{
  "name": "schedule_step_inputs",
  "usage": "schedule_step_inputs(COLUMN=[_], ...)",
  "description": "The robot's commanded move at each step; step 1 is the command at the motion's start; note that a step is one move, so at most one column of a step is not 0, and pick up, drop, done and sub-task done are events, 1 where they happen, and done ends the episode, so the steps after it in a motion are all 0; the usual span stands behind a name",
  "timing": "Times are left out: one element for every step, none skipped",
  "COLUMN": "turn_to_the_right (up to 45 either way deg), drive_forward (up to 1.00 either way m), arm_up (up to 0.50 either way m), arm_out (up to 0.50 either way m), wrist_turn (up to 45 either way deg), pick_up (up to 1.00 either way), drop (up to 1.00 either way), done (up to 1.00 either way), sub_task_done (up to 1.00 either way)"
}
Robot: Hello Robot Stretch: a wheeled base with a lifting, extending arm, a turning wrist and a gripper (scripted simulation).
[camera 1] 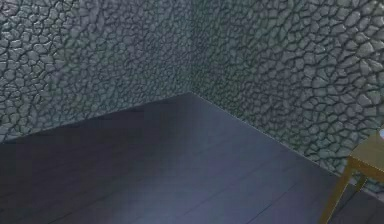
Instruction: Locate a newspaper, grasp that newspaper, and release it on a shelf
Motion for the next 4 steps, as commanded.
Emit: schedule_step_inputs(turn_to_the_right=[-45.0, -12.0, 0.0, -45.0], drive_forward=[0.0, 0.0, 0.45, 0.0], arm_up=[0.0, 0.0, 0.0, 0.0], arm_out=[0.0, 0.0, 0.0, 0.0], wrist_turn=[0.0, 0.0, 0.0, 0.0], pick_up=[0.0, 0.0, 0.0, 0.0], drop=[0.0, 0.0, 0.0, 0.0], done=[0.0, 0.0, 0.0, 0.0], sub_task_done=[0.0, 0.0, 0.0, 0.0])
